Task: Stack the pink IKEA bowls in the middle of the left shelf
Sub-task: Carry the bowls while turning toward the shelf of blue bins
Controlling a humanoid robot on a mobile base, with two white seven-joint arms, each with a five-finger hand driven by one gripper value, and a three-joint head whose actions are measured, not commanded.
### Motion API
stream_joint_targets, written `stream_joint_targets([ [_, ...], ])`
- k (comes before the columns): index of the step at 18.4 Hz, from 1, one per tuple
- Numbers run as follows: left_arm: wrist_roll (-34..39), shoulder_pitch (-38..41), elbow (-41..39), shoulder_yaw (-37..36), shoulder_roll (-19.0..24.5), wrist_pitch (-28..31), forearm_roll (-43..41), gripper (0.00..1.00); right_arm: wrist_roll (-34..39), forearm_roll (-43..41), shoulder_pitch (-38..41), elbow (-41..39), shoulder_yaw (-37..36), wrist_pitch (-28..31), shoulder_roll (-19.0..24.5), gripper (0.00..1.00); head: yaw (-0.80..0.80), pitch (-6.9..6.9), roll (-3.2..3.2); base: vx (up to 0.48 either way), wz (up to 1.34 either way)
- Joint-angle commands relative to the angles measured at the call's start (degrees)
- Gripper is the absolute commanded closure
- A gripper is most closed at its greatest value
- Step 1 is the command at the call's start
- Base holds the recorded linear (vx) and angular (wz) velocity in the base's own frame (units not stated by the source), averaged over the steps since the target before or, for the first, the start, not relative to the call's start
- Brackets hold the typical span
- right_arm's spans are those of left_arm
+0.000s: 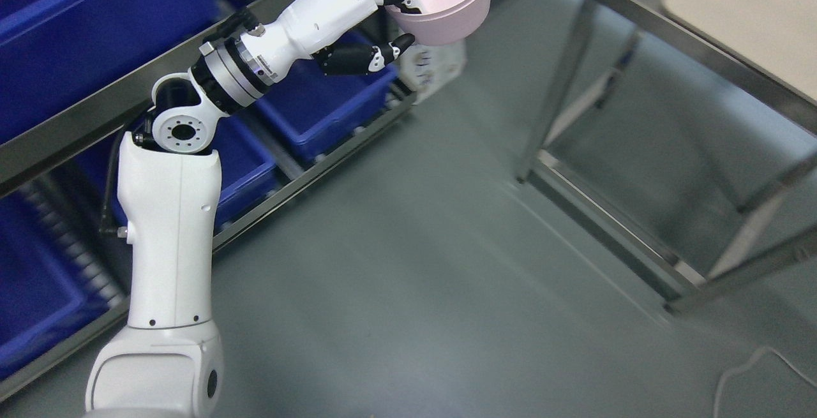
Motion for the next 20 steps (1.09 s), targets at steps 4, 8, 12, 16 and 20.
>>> stream_joint_targets([
  [4,-0.1,0.0,-0.1,0.6,1.0,0.0,0.2,0.95,0.0,0.4,0.0,0.0,-0.5,0.0,-1.0,0.0,0.0,-0.01,0.0,-0.307,1.89],
  [8,0.3,0.0,-0.1,0.6,1.0,0.0,0.2,0.94,0.0,0.4,0.0,0.0,-0.5,0.0,-1.0,0.0,0.0,-0.03,0.0,-0.204,2.02],
  [12,0.3,0.0,-0.2,0.4,1.0,0.0,0.2,0.94,0.0,0.4,0.0,0.0,-0.5,0.0,-1.0,0.0,0.0,-0.05,0.0,0.008,1.37],
  [16,0.4,-3.8,-0.1,-0.1,1.0,0.6,1.0,0.94,0.1,0.4,0.0,0.0,-0.5,0.0,-1.0,0.0,0.0,-0.05,0.0,0.121,0.47],
  [20,0.4,-7.8,-0.1,-2.2,1.0,2.3,4.2,0.94,0.0,0.4,0.0,0.0,-0.6,0.0,-1.0,0.0,0.0,-0.04,0.0,0.163,-0.11],
])
